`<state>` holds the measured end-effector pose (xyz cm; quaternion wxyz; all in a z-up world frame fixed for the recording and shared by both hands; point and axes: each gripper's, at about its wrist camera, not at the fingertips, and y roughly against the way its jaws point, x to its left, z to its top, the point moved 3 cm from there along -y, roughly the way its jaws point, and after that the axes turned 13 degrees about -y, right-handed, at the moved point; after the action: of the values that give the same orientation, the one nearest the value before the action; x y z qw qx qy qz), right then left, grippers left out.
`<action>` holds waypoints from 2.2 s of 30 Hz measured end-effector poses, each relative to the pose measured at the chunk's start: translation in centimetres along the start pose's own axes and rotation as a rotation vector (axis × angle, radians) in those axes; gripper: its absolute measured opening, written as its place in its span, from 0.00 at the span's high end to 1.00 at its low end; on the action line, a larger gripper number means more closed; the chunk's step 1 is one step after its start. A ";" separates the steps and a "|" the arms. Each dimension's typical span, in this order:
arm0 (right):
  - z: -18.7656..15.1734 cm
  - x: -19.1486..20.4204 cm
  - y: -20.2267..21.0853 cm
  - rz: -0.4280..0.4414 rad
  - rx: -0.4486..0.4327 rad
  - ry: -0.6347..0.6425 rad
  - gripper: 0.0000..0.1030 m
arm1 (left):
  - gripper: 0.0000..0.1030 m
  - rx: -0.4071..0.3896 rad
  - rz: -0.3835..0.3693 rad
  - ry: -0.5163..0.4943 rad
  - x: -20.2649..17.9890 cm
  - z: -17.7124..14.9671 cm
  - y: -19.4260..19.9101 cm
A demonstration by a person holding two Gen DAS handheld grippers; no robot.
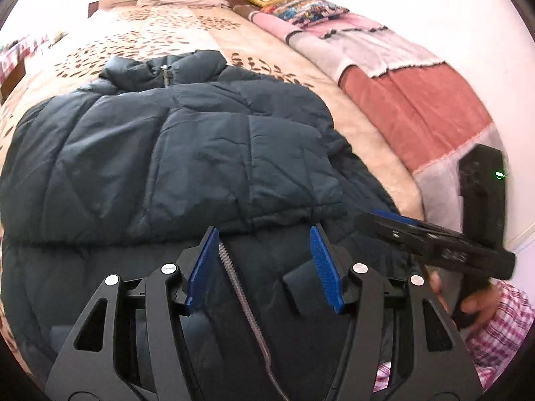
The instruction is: Fold large clothes
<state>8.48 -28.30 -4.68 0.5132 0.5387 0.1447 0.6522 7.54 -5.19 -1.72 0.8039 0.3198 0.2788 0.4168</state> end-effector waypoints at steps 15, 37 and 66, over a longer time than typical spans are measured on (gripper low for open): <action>4.1 2.9 -5.3 -0.001 0.089 -0.066 0.90 | 0.46 -0.079 0.168 0.317 8.8 -6.1 5.6; 4.8 -1.3 -3.1 -0.113 0.054 -0.089 0.61 | 0.45 -0.077 0.261 0.416 12.4 -8.2 7.3; -5.8 -7.6 5.6 -0.249 0.136 0.005 0.59 | 0.44 0.157 0.438 0.325 14.0 -10.5 7.1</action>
<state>-0.17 -34.91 -6.91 0.5522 0.5483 0.2557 0.5736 3.55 12.86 -5.64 0.6122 0.3627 0.3599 0.6034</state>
